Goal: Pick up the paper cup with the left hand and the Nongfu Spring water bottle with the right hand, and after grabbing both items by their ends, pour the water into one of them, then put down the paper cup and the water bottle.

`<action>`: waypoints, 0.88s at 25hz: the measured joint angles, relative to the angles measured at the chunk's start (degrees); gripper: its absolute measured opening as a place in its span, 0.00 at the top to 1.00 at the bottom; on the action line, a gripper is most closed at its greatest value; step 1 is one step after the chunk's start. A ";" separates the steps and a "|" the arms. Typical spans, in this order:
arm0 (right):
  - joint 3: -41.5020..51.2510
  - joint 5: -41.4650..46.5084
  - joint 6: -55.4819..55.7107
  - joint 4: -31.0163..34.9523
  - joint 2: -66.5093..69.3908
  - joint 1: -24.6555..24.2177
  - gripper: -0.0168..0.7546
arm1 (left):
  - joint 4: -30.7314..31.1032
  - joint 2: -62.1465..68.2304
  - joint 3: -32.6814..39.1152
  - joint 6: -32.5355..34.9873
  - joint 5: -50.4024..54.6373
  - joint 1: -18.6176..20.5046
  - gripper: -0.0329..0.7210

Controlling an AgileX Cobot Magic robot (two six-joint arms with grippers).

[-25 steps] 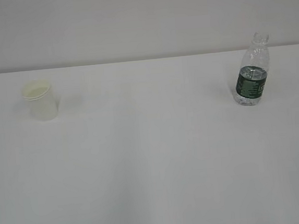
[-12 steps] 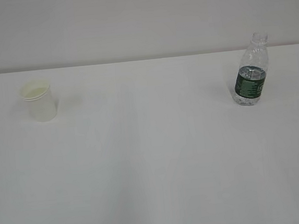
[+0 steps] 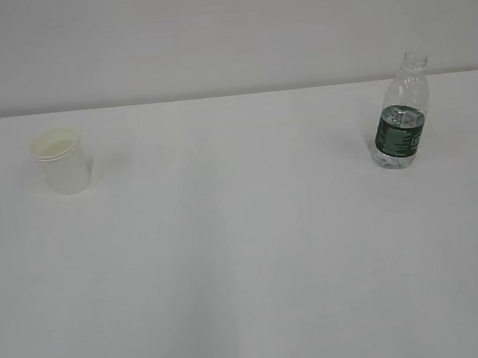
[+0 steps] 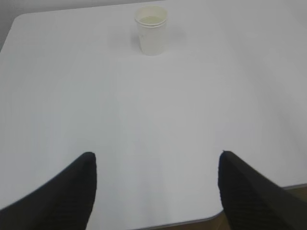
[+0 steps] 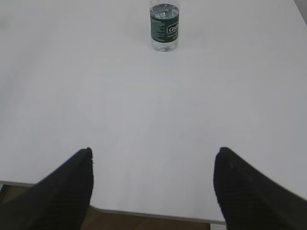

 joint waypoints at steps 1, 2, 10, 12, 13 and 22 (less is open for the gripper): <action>0.00 0.00 0.00 0.00 0.00 0.00 0.22 | 0.00 0.00 0.00 0.00 0.00 0.00 0.19; 0.00 0.00 0.14 0.00 0.00 0.00 0.22 | 0.00 0.00 0.00 0.00 0.00 0.00 0.19; 0.00 0.00 0.14 0.00 0.00 0.00 0.22 | 0.00 0.00 0.00 0.00 0.00 0.00 0.19; 0.00 0.00 0.14 0.00 0.00 0.00 0.22 | 0.00 0.00 0.00 0.00 0.00 0.00 0.19; 0.00 0.00 0.14 0.00 0.00 0.00 0.22 | 0.00 0.00 0.00 0.00 0.00 0.00 0.19; 0.00 0.00 0.14 -0.58 0.00 0.00 0.22 | 0.00 0.00 0.00 0.00 0.00 0.00 0.19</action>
